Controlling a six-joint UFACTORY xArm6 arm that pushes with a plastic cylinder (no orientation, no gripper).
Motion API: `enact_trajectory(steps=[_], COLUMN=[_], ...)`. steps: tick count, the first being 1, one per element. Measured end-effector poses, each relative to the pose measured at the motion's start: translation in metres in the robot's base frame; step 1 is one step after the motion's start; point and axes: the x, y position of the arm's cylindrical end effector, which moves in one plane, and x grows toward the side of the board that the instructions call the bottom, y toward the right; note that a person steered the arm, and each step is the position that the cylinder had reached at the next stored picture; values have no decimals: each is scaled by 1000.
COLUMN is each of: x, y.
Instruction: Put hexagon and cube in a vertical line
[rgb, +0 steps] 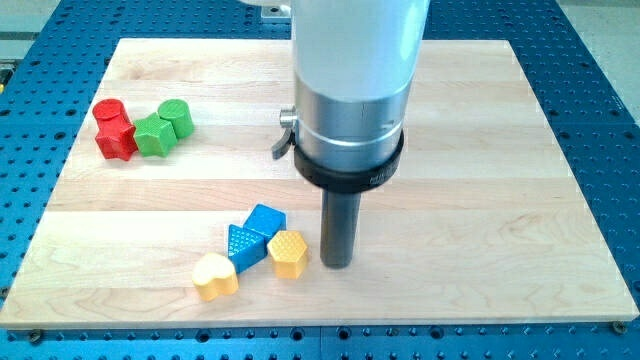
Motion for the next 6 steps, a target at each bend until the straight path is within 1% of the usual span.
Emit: enact_trajectory(steps=[1,2,3,4,5,6], x=[0,-27,-70,-122,-110,-106], y=[-52,-79,-37,-83,-70,-83])
